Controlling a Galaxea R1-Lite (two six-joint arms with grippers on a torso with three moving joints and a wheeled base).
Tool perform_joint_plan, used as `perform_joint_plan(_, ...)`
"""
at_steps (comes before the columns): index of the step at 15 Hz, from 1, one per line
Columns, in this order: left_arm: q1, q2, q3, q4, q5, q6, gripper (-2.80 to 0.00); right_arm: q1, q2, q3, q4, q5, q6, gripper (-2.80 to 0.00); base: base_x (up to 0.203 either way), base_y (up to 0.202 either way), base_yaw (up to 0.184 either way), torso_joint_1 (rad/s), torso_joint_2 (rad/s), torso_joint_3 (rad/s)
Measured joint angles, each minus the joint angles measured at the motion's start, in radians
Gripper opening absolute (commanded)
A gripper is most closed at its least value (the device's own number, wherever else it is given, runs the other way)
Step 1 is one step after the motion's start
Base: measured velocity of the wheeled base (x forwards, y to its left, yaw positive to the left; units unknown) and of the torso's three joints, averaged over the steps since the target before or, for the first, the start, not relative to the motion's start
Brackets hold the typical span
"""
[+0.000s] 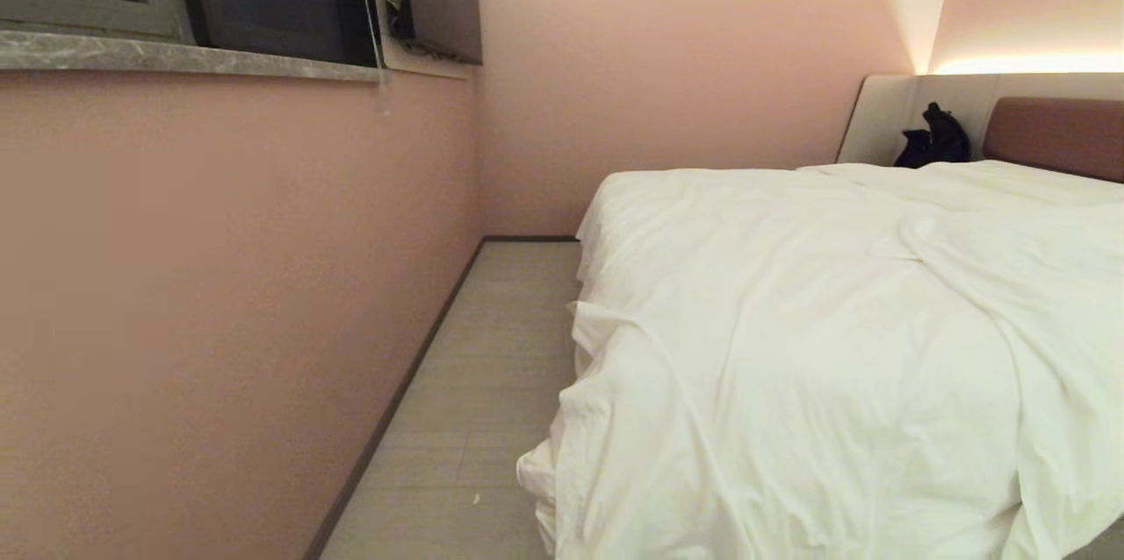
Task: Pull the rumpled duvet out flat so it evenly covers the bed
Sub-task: Flatten the corners of the folded blanket
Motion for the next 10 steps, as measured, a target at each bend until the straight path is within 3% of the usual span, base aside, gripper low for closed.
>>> perform_joint_plan(3,-0.001,0.000,0.014,-0.062,-0.001,0.003,-2.80,0.000,0.000,0.000,0.001,-0.001,0.000,-2.80,-0.022,0.000,0.000,-0.004,0.00,0.001)
perform_joint_plan(10,-0.001,0.000,0.023,-0.072,0.000,0.012,-2.80,0.000,0.000,0.000,0.001,0.000,0.000,-2.80,0.000,0.000,0.000,0.000,0.00,0.000)
